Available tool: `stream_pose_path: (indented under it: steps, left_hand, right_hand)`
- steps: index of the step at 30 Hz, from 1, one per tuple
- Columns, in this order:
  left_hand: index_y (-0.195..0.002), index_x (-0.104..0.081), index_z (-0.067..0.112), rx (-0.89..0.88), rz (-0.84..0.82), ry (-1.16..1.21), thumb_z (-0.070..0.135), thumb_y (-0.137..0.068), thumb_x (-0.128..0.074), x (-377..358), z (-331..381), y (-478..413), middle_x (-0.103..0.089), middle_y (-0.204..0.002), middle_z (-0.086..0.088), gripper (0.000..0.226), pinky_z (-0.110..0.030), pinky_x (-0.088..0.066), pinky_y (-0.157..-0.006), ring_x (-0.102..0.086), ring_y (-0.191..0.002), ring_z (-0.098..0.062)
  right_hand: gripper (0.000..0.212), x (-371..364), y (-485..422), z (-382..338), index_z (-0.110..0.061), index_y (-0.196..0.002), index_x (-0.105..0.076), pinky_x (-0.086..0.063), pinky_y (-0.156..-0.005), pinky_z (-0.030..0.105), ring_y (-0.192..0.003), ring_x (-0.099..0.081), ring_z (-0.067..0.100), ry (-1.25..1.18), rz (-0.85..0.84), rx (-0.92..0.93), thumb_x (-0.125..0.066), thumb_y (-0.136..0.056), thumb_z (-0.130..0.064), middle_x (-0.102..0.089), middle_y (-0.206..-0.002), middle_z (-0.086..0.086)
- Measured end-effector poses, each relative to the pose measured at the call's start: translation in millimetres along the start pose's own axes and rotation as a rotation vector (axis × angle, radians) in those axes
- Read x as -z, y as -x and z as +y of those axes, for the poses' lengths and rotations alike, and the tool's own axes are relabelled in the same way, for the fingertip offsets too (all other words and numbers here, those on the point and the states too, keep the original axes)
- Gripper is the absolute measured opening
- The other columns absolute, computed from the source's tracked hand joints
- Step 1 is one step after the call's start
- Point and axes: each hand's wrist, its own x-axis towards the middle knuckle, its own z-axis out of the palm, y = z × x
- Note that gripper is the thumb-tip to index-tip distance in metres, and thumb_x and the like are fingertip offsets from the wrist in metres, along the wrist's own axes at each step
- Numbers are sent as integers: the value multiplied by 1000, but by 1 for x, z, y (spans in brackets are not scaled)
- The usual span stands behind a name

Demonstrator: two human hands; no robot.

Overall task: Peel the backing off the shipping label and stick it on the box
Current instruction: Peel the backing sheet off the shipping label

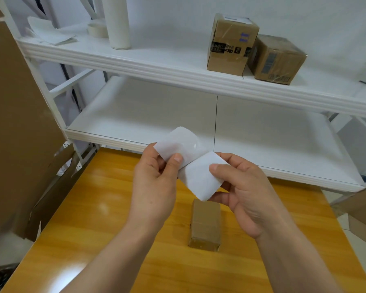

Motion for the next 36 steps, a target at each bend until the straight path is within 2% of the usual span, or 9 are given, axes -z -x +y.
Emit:
stream_pose_path:
  steps: [5,8,11,16,18,21,24,31,36]
  left_hand:
    - [-116,-61,20,-74,-22,-78,9,-97,-59,-2,1,6,-76,-102,8,22,-27,-58,-81,-72,-96,-5]
    - [-115,-61,21,-83,-28,-58,7,-97,-59,-3,3,9,-77,-100,10,23,-20,-57,-77,-72,-94,-3]
    - [-114,-54,27,-84,-9,-46,8,-97,-59,-2,6,9,-77,-94,8,26,-16,-55,-70,-71,-89,0]
    - [-147,-21,36,-78,-11,-14,11,-99,-56,-2,10,11,-78,-92,-2,64,-26,-59,-76,-73,-91,-9]
    - [-151,-12,44,-107,-14,-13,9,-99,-56,-1,10,13,-77,-92,-1,76,-19,-57,-73,-73,-90,-10]
    - [-140,-36,45,-178,-44,-70,9,-100,-53,0,10,13,-72,-99,5,57,-20,-57,-70,-70,-90,-9]
    - [-115,-65,29,-206,-93,-175,14,-101,-52,1,7,11,-70,-104,15,24,-17,-52,-74,-65,-93,-2]
    - [-116,-63,32,-108,-125,-78,3,-95,-60,2,6,12,-72,-105,1,35,-34,-61,-75,-70,-91,-18]
    - [-102,-70,24,-177,-72,-126,4,-98,-55,4,9,8,-71,-97,13,25,-10,-50,-71,-65,-89,2]
  right_hand:
    - [17,0,3,-2,-13,-90,-73,-59,-61,36,-87,-69,24,18,35,5,-70,-85,-29,-74,-100,9]
    - [11,2,5,-1,-14,-90,-75,-59,-58,33,-76,-74,19,62,61,3,-70,-87,-24,-77,-89,4]
    - [12,4,6,0,-16,-96,-75,-62,-64,37,-76,-76,19,108,60,-6,-66,-90,-12,-80,-88,1]
    - [20,5,7,-1,-18,-99,-75,-60,-61,33,-80,-77,20,135,52,-14,-62,-91,-5,-80,-91,1]
    - [21,6,7,-1,-19,-99,-74,-58,-59,32,-80,-76,20,137,51,-14,-61,-91,-5,-80,-91,1]
    - [22,6,7,0,-19,-97,-74,-58,-58,30,-78,-76,19,137,48,-12,-60,-91,-4,-80,-89,0]
    - [23,5,7,0,-19,-98,-75,-59,-59,32,-81,-76,22,144,38,-12,-59,-91,-3,-80,-91,2]
    - [23,4,5,0,-18,-100,-75,-61,-64,37,-87,-75,26,149,35,-8,-59,-91,-4,-79,-95,4]
    - [22,2,5,1,-19,-101,-74,-61,-64,36,-87,-75,24,154,22,-12,-60,-91,-5,-78,-96,3]
